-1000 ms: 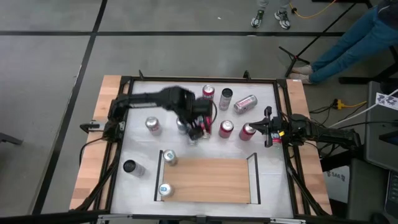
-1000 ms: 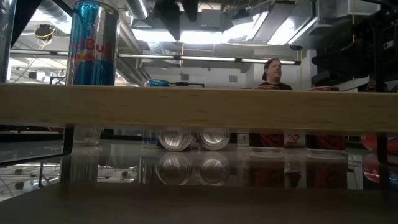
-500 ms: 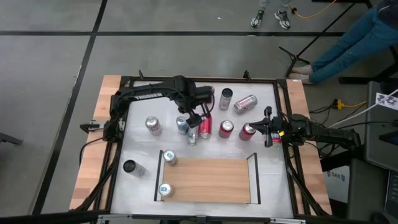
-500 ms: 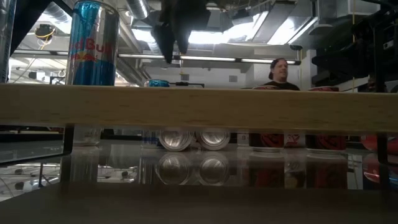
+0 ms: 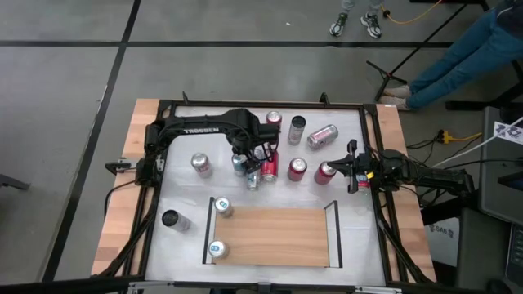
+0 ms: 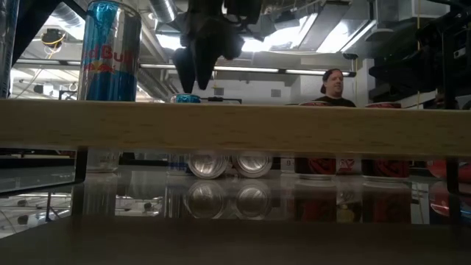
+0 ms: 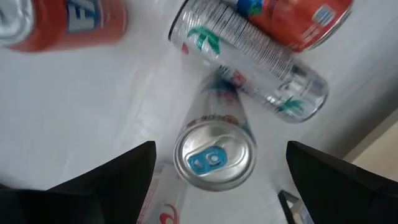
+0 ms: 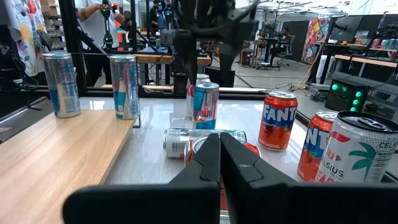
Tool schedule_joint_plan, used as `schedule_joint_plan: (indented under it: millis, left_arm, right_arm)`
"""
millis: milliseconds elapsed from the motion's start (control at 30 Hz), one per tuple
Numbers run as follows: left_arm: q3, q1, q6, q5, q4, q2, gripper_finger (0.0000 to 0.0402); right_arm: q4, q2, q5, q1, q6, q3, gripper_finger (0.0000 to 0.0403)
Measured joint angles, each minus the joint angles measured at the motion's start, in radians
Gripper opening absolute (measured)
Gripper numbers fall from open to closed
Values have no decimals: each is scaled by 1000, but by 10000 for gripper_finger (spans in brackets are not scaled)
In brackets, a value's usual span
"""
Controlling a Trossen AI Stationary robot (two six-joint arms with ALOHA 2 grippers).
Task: Place canned beverage on shelf
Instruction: Put the blue soda can on the shelf aligned with the other blue soda can
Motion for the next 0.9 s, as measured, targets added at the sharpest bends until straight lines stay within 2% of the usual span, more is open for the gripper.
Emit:
schedule_joint_plan:
  millis: [233,367,700,900]
  left_arm:
    - [-79,-1,-23,0,58,0,351]
    - [-95,-1,-34,0,80,-1,351]
    - [-151,-9,-182,-29,94,-2,351]
    - [-152,-19,-175,-49,99,-2,351]
  right_arm:
    - [0,0,0,0,0,0,1]
    - [0,0,0,0,0,0,1]
    - [0,0,0,0,0,0,1]
    - [0,0,0,0,0,0,1]
